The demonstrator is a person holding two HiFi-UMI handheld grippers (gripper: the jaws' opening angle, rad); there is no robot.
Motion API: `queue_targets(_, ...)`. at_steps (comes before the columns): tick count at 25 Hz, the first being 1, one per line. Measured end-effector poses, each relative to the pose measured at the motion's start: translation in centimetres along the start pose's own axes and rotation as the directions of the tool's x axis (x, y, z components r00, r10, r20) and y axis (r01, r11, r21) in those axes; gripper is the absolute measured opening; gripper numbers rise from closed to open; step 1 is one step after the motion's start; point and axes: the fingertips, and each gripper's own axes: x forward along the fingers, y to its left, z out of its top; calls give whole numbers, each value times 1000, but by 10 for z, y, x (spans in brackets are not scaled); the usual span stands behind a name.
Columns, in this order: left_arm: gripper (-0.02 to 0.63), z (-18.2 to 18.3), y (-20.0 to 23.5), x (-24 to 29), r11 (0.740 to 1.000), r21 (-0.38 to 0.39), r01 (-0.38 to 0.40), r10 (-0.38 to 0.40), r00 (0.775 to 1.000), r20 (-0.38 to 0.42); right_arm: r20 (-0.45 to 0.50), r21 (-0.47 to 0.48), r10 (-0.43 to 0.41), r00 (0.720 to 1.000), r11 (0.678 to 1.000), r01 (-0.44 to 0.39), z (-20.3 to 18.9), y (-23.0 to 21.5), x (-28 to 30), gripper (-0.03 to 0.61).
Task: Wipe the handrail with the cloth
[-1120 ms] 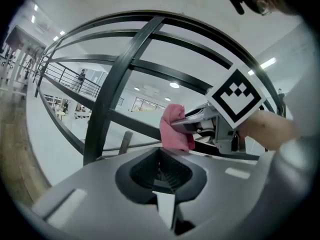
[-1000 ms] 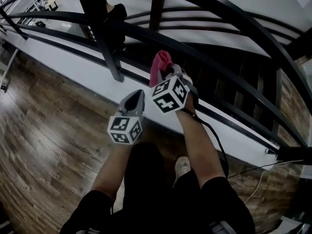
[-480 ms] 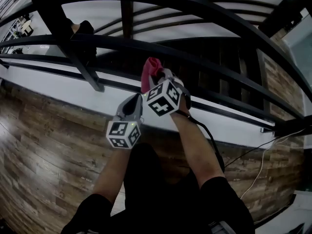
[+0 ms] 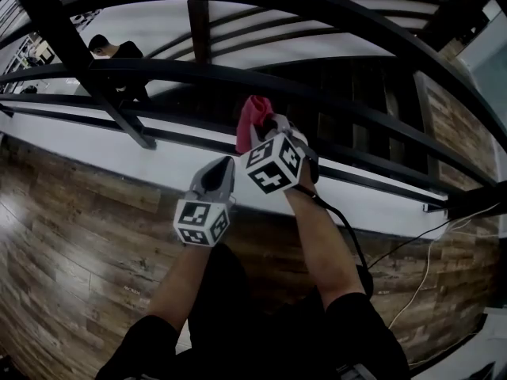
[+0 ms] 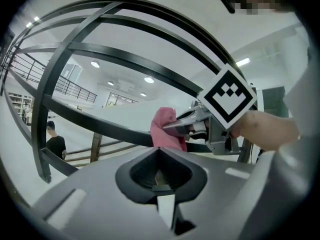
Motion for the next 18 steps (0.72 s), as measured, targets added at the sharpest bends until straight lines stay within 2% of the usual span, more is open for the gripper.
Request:
queue_targets(4, 0, -5, -25, 10, 999, 25, 20, -20, 1000, 1, -1, -21, -16, 1000, 1000, 16, -17, -14, -9, 40)
queue_targets(9, 0, -9, -53, 25, 999, 25, 30, -31, 999, 29, 22, -7, 6, 1000, 1000, -6, -37, -28, -20, 40)
queue_targets(11, 0, -13, -58, 29, 1000, 23, 20, -21, 999, 32, 33, 9, -2, 999, 1000, 2, -42, -34, -25, 40)
queue_targets(15, 0, -17, -63, 35, 997, -77, -27, 30, 999, 33, 24, -12, -46, 999, 999, 46, -61, -50, -36, 40)
queue_targets(18, 0, -14, -77, 35, 998, -39, -52, 54, 998, 37, 27, -3, -53, 998, 999, 53, -78, -60, -44, 40)
